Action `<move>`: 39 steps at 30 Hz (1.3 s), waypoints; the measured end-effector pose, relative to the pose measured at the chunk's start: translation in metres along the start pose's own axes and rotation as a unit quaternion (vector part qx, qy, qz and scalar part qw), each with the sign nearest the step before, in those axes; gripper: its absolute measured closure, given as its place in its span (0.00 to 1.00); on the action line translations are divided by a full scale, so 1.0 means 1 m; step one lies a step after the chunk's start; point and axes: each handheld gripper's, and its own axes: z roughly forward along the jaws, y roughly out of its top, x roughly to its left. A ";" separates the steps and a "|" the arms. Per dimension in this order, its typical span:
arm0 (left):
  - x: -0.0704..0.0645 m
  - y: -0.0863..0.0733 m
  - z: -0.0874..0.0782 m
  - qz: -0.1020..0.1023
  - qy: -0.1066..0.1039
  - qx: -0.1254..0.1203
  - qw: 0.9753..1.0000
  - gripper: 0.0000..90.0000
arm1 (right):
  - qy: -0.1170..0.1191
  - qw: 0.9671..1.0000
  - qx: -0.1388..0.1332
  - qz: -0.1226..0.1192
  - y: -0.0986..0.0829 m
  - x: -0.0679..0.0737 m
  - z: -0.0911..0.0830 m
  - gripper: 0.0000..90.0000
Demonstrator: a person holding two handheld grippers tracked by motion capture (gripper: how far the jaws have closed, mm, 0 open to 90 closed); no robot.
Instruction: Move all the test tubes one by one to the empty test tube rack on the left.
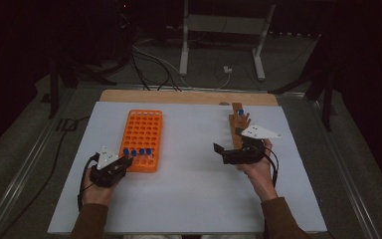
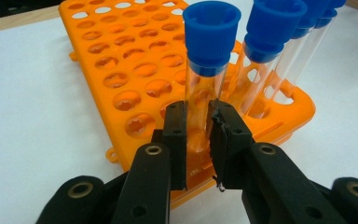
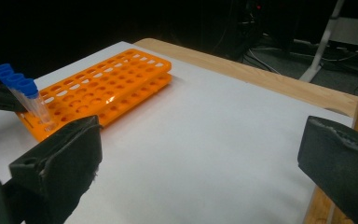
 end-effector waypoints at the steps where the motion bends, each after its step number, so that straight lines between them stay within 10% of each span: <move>1: 0.000 0.000 0.000 -0.001 -0.001 -0.001 1.000 0.87 | -0.001 1.000 0.000 0.000 0.000 0.000 0.000 0.00; 14: 0.005 -0.002 -0.015 -0.028 -0.009 -0.026 0.999 0.70 | -0.024 1.000 0.006 -0.002 0.003 -0.013 -0.003 0.00; 27: 0.013 0.000 -0.034 -0.075 -0.009 -0.099 0.992 0.19 | -0.071 0.997 0.015 0.004 0.006 -0.041 0.001 0.00; 39: 0.014 0.004 -0.041 -0.088 -0.014 -0.122 0.989 0.01 | -0.098 0.995 0.022 0.015 0.009 -0.057 0.013 0.00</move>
